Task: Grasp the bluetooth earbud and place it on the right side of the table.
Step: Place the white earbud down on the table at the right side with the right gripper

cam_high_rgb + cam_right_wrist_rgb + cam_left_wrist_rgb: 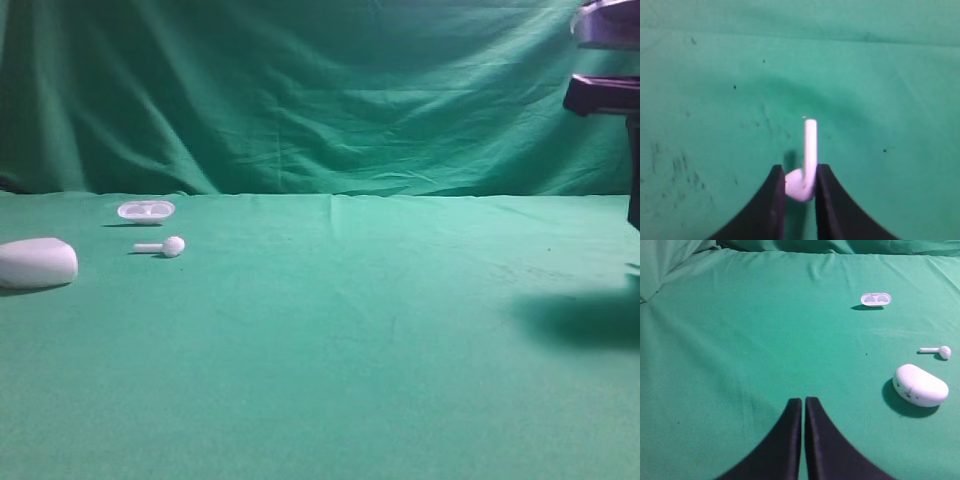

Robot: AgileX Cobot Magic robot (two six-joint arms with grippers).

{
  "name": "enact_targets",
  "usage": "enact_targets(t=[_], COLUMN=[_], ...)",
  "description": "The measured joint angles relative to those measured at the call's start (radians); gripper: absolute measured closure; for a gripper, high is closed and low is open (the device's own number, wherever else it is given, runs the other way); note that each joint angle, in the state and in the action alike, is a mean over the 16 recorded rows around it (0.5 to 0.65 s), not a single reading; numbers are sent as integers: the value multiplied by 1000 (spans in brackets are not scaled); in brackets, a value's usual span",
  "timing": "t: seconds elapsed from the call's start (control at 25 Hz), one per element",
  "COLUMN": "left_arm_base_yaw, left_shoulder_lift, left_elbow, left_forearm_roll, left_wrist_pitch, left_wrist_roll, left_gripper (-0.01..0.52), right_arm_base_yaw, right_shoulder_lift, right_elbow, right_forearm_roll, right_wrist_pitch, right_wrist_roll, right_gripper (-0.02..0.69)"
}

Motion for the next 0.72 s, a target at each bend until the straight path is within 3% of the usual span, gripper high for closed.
enact_targets(t=[0.16, 0.52, 0.6, 0.72], left_arm_base_yaw=[0, 0, 0, 0], left_shoulder_lift=[0, 0, 0, 0], left_elbow=[0, 0, 0, 0], left_forearm_roll=[0, 0, 0, 0], left_wrist_pitch=[0, 0, 0, 0], left_wrist_roll=[0, 0, 0, 0], left_gripper=[514, 514, 514, 514], right_arm_base_yaw=[0, 0, 0, 0], right_shoulder_lift=[26, 48, 48, 46], right_elbow=[0, -25, -48, -95], right_forearm_roll=[26, 36, 39, 49], right_wrist_pitch=[-18, -6, 25, 91], right_wrist_roll=[-47, -92, -92, -87], right_gripper=[481, 210, 183, 207])
